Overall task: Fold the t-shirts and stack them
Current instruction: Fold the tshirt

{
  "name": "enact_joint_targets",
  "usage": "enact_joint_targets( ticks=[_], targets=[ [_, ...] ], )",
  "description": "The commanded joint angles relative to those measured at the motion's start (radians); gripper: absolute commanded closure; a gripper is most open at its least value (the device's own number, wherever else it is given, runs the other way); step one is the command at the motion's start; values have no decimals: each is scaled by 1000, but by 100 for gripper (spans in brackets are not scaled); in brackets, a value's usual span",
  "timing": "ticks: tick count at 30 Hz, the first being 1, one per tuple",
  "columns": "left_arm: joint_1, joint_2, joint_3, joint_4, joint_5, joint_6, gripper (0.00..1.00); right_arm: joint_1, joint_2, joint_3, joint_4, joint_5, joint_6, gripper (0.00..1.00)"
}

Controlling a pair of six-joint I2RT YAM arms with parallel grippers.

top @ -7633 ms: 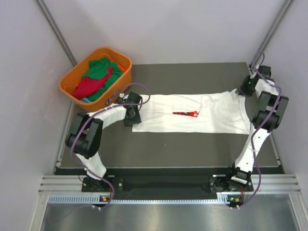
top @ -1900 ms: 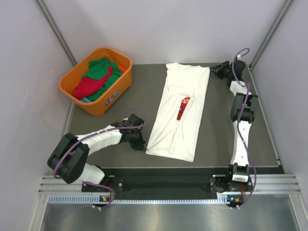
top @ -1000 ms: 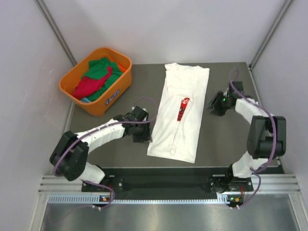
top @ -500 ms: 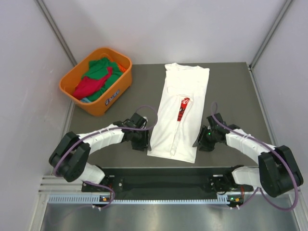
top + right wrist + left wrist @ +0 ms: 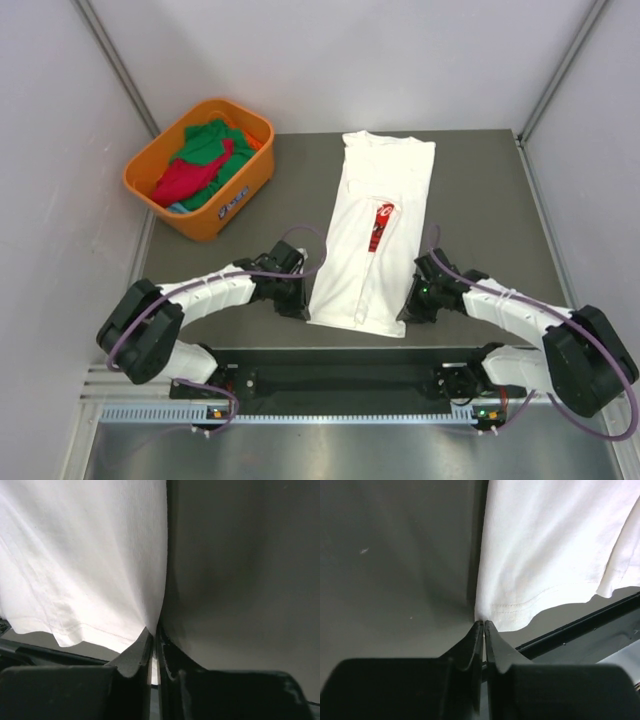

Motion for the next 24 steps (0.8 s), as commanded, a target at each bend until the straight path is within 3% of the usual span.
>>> enact_joint_targets(
  ticks=[1, 2, 7, 13, 16, 19, 24],
  targets=[
    [-26, -52, -16, 56, 12, -42, 96, 17, -21, -10, -146, 128, -7, 98],
    [-38, -57, -17, 54, 9, -53, 100, 17, -34, 7, -192, 159, -10, 99],
    [-89, -90, -49, 65, -2, -155, 99, 17, -80, 26, -300, 246, -11, 100],
    [-144, -130, -60, 73, -2, -220, 68, 17, -100, 43, -389, 315, -18, 93],
    [-144, -147, -24, 33, -23, -213, 60, 15, -104, 53, -396, 329, -17, 86],
    [-143, -149, 27, -30, -51, -183, 57, 15, -84, 95, -444, 355, -32, 83],
    [-140, -131, 79, -38, -88, -130, 56, 15, -81, 207, -513, 389, -66, 71]
  ],
)
